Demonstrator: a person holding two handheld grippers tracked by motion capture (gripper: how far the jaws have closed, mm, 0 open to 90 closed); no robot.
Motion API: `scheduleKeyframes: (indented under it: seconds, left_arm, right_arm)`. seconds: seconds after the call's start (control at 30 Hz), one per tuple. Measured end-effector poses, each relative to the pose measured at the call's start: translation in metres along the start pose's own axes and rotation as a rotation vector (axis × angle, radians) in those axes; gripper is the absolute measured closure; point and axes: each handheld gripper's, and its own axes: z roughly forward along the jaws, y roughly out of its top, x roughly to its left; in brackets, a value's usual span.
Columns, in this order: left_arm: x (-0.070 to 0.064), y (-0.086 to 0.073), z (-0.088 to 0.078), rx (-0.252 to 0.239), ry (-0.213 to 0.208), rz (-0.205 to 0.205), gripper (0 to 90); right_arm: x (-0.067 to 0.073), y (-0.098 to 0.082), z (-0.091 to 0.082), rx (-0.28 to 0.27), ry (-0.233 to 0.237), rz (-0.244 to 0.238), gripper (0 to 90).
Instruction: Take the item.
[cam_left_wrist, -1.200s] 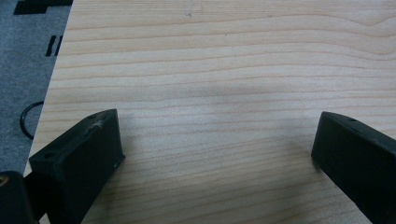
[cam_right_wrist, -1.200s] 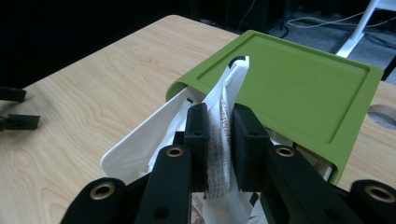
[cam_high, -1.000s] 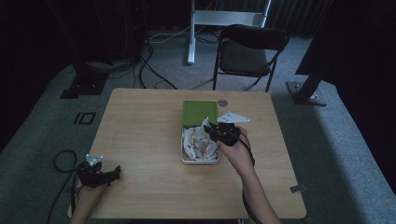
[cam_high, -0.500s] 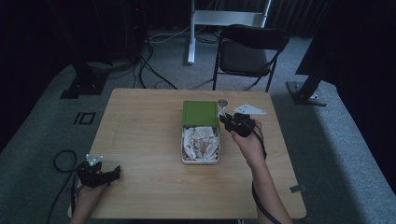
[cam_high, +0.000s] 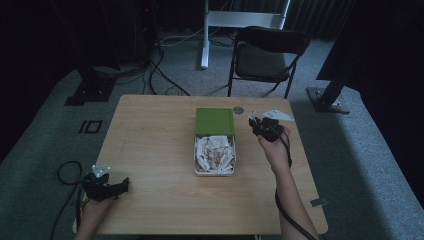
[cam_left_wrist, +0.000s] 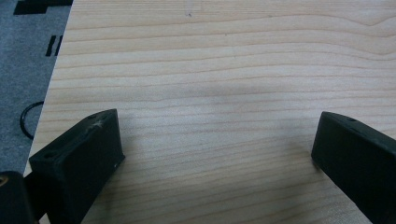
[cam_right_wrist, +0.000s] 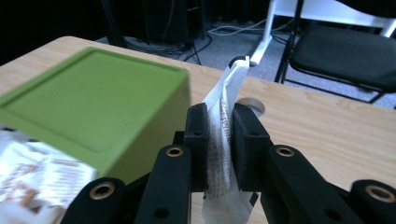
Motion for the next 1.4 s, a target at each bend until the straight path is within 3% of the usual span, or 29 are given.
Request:
scheduleKeyframes:
  seconds: [0.17, 0.33, 0.5, 1.1, 1.4]
  left_arm:
    - [0.0, 0.0, 0.0, 0.0, 0.0, 0.0, 2.6]
    - [0.0, 0.0, 0.0, 0.0, 0.0, 0.001, 2.6]
    - [0.0, 0.0, 0.0, 0.0, 0.0, 0.0, 2.6]
    - [0.0, 0.0, 0.0, 0.0, 0.0, 0.0, 2.6]
    - [0.0, 0.0, 0.0, 0.0, 0.0, 0.0, 2.6]
  right_arm:
    - [-0.013, -0.012, 0.013, 0.044, -0.043, 0.028, 78.0]
    - [-0.023, -0.028, 0.028, 0.076, -0.049, 0.066, 78.0]
    - [-0.03, -0.042, 0.045, 0.131, -0.084, 0.072, 78.1]
    - [-0.043, -0.07, 0.085, 0.234, -0.119, 0.094, 76.5]
    - [-0.047, -0.068, 0.085, 0.242, -0.128, 0.092, 47.3]
